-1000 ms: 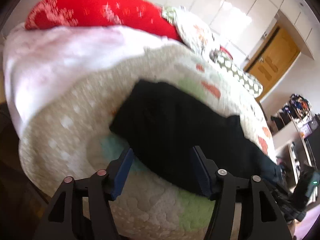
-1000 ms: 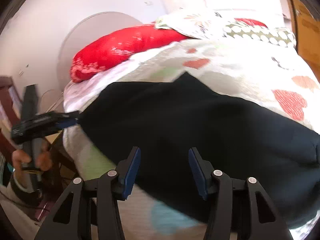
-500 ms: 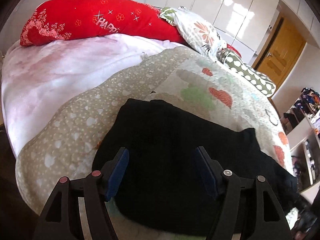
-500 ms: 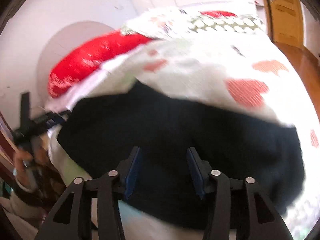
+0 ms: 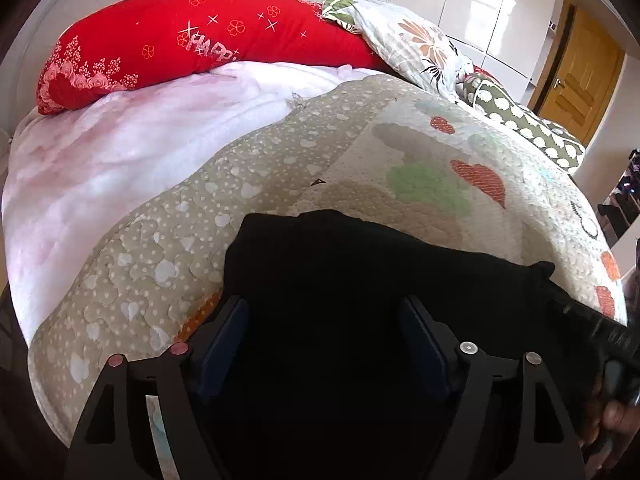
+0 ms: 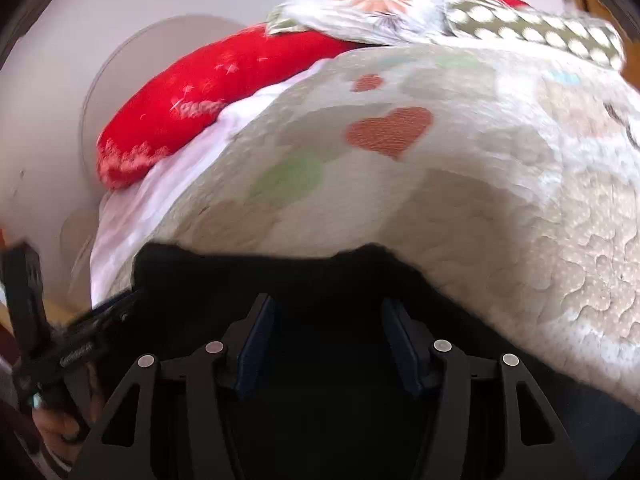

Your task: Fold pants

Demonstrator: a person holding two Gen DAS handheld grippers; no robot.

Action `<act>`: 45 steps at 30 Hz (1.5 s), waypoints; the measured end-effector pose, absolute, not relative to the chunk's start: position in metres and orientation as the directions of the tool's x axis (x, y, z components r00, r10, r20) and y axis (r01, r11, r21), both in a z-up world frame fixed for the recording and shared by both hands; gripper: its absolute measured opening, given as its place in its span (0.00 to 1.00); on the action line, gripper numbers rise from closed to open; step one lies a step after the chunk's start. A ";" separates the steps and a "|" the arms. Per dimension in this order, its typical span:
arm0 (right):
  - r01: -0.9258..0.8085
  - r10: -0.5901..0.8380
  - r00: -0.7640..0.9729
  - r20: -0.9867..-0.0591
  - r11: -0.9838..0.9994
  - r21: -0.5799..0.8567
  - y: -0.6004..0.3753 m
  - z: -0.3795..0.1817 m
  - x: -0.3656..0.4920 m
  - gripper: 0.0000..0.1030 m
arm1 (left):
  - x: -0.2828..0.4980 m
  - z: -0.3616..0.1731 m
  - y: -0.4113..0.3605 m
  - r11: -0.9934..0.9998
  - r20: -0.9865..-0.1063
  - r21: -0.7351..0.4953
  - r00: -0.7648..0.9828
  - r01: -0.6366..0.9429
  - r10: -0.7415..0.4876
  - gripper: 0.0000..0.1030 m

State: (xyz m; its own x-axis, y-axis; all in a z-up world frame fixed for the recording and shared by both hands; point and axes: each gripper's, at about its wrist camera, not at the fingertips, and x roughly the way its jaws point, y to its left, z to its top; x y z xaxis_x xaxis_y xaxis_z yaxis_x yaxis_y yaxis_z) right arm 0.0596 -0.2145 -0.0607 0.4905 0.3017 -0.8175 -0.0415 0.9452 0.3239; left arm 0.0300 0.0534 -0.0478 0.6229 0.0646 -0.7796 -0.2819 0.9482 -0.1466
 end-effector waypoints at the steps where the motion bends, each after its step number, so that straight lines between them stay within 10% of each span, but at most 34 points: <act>1: -0.025 0.320 0.512 -0.797 0.933 0.358 -0.223 -0.061 0.060 0.53 | 0.032 -0.050 0.053 0.950 -0.781 -0.139 0.621 -0.280 0.069 0.77; 14: 0.002 0.172 0.556 -0.813 0.978 0.208 -0.234 -0.019 -0.003 0.74 | 0.017 -0.042 0.055 0.945 -0.768 -0.172 0.639 -0.278 0.048 0.78; 45: 0.143 0.013 0.585 -0.811 0.983 0.119 -0.308 0.009 -0.165 0.76 | -0.050 -0.030 -0.004 0.979 -0.745 -0.175 0.663 -0.101 -0.065 0.79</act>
